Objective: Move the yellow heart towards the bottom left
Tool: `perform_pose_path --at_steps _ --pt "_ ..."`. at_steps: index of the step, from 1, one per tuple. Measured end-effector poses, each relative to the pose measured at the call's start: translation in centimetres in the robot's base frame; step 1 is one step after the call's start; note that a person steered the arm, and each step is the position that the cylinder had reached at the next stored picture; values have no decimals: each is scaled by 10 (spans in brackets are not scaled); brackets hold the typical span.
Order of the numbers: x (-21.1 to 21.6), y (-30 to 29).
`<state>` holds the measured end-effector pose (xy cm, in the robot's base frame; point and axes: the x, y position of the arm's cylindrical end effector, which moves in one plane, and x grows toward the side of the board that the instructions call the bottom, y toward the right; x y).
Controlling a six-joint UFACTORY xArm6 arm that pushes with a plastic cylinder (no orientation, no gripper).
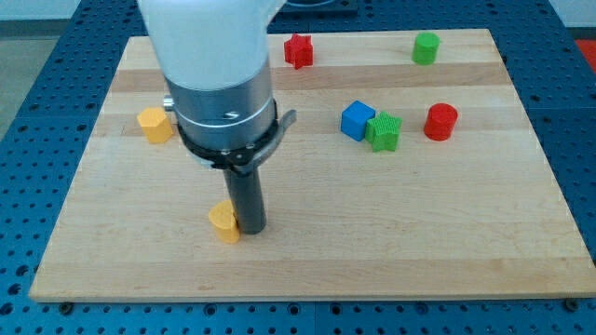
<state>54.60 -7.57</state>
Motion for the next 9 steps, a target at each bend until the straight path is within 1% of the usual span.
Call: perform_pose_path --at_steps 2,6,9 --pt "0 -35" --pt "1 -88" --pt "1 -101"
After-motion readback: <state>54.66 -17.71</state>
